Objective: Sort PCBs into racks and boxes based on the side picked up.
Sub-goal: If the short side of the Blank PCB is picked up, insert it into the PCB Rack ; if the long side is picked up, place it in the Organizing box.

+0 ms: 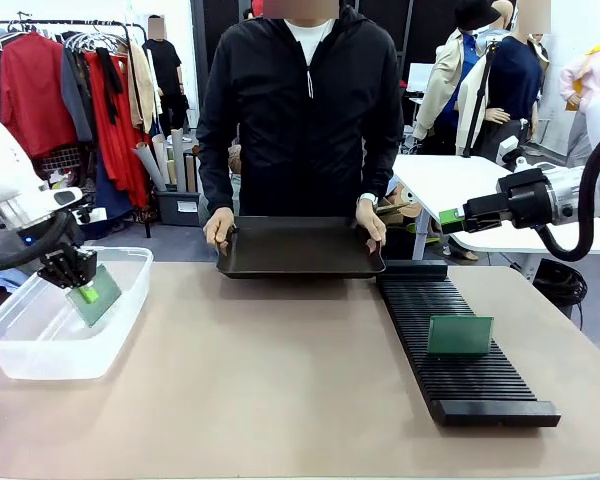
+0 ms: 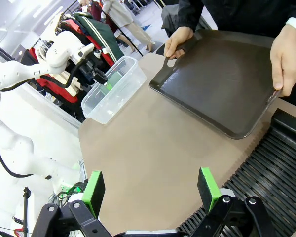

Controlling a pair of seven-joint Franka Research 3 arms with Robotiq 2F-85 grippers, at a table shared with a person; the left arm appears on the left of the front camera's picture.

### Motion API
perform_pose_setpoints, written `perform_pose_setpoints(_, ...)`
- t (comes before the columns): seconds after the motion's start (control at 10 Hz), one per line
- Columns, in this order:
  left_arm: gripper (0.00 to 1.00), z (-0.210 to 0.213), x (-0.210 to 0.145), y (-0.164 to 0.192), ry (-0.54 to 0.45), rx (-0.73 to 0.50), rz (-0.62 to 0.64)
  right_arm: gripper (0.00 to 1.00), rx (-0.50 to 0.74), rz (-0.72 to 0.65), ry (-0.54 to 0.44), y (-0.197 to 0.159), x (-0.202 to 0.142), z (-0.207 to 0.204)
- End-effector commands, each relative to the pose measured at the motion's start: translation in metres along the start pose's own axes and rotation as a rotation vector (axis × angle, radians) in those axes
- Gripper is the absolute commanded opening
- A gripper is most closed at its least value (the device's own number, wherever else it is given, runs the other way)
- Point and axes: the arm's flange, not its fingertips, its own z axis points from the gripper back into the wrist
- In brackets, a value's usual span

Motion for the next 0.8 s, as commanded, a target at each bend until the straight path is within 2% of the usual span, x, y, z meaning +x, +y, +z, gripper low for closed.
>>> perform_pose_setpoints(0.0, 0.00, -0.006, -0.006, 0.004, -0.044, -0.044, -0.005, 1.00, 0.000, 0.017, -0.016, 0.000, 0.001, -0.001)
perform_pose_setpoints(0.4, 0.03, -0.015, -0.006, 0.007, -0.066, -0.077, -0.006, 1.00, 0.000, 0.017, -0.016, 0.000, 0.001, -0.001)
perform_pose_setpoints(0.5, 0.18, -0.015, -0.005, 0.007, -0.073, -0.075, -0.006, 1.00, 0.000, 0.017, -0.016, 0.000, 0.001, -0.001)
perform_pose_setpoints(0.7, 0.57, -0.014, -0.004, 0.007, -0.070, -0.070, -0.002, 1.00, 0.000, 0.017, -0.016, 0.000, 0.001, -0.001)
